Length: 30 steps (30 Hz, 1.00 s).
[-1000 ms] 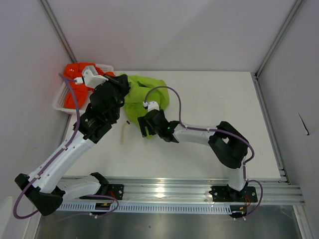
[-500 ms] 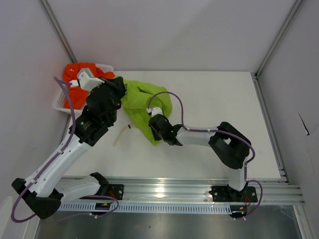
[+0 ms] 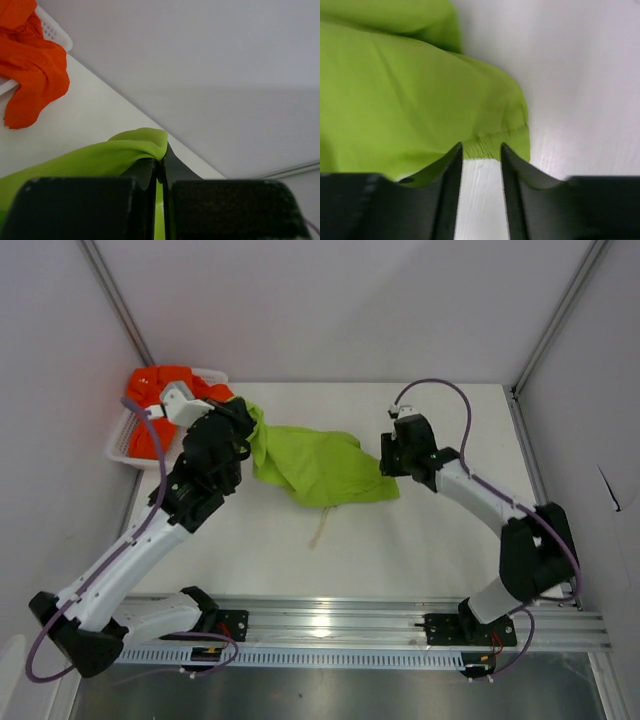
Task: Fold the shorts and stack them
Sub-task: Move the shorts to the center of the board
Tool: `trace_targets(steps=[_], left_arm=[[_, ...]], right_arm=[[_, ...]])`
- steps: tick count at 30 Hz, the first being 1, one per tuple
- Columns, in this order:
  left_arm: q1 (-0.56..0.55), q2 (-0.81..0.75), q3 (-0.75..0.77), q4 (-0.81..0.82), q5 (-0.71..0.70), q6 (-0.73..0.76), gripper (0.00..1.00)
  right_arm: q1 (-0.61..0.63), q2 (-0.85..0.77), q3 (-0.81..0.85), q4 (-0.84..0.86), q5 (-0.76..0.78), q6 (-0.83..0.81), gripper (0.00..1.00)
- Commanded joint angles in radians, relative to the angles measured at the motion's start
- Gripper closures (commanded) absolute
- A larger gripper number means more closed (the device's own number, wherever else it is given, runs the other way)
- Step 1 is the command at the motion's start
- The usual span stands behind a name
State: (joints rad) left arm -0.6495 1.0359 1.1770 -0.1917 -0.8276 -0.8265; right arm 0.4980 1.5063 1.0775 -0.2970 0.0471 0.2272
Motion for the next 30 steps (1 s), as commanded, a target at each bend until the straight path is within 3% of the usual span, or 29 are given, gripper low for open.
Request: trace_targets(steps=[1,3,5,7,10,13,17,26,27,28,30], left_arm=[[-0.004,0.090,-0.007,0.070,-0.036,0.044,1.00],[-0.004,0.142,0.001,0.071,-0.050,0.044,1.00],[-0.004,0.180,0.009,0.083,-0.068,0.059,1.00],[-0.002,0.202,0.018,0.098,-0.083,0.084,1.00],[0.005,0.236,0.036,0.113,-0.097,0.108,1.00],[0.010,0.263,0.053,0.133,-0.100,0.133,1.00],[0.011,0.294,0.079,0.152,-0.108,0.167,1.00],[0.014,0.311,0.092,0.167,-0.108,0.188,1.00],[0.016,0.309,0.092,0.169,-0.108,0.193,1.00],[0.017,0.308,0.090,0.163,-0.110,0.196,1.00],[0.022,0.297,0.090,0.147,-0.117,0.201,1.00]], right_arm=[[0.003,0.188,0.157,-0.149,0.151,0.046,0.57],[0.011,0.244,0.238,-0.186,0.204,0.058,0.50],[0.033,0.197,0.230,-0.151,0.144,0.041,0.48],[0.097,0.137,0.133,-0.038,0.125,0.015,0.36],[0.167,0.026,-0.032,0.140,0.096,-0.022,0.30],[0.192,-0.067,-0.189,0.333,0.063,0.006,0.28],[0.287,-0.104,-0.257,0.495,0.085,-0.012,0.25],[0.333,0.155,-0.048,0.486,0.148,-0.094,0.28],[0.335,0.184,0.011,0.464,0.157,-0.094,0.32],[0.336,0.208,0.034,0.451,0.160,-0.094,0.43],[0.353,0.253,0.056,0.435,0.160,-0.092,0.55]])
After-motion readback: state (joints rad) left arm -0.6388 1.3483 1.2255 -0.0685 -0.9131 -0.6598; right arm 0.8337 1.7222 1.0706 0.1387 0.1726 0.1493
